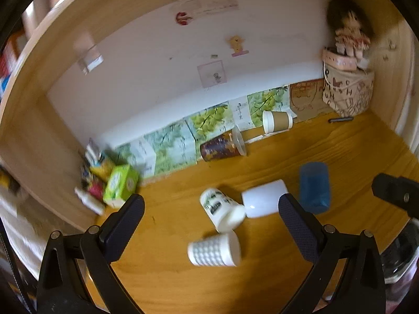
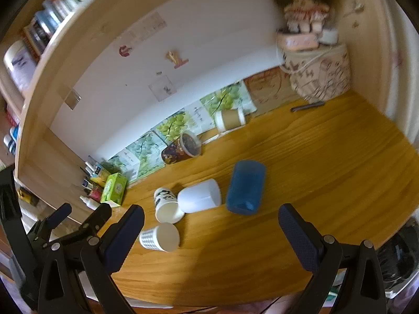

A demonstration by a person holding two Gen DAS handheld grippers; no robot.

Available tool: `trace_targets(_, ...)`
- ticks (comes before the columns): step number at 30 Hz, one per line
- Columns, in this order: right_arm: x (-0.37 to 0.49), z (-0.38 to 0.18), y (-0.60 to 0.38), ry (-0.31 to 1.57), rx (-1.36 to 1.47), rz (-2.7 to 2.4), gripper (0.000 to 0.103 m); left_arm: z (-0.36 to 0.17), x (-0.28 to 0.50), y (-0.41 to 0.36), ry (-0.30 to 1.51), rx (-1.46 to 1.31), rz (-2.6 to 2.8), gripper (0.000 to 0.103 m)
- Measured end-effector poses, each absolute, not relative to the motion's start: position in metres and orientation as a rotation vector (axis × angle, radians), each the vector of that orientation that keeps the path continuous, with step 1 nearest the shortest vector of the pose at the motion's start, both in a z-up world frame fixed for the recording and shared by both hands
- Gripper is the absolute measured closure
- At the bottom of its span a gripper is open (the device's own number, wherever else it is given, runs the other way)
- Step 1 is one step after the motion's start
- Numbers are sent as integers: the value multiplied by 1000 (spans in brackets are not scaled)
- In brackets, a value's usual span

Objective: Flip cup upright
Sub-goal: 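Lower the left gripper around the brown cup's body and close it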

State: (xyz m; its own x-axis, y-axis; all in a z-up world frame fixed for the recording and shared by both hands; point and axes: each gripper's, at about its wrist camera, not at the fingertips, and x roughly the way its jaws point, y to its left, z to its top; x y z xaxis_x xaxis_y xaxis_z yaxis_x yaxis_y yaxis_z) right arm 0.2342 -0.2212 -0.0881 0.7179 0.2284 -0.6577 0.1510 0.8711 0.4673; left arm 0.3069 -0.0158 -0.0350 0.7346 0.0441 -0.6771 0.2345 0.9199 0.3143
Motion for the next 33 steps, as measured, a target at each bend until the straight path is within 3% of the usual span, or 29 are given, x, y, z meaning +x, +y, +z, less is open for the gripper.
trace_targets(19,336,-155,-225,1012,917,109,1,-75,417,-32,730,734,-263,1)
trace_targets(33,372,-178,-228,1013,998,69,1,-143,479,-54,712,983,-352,1)
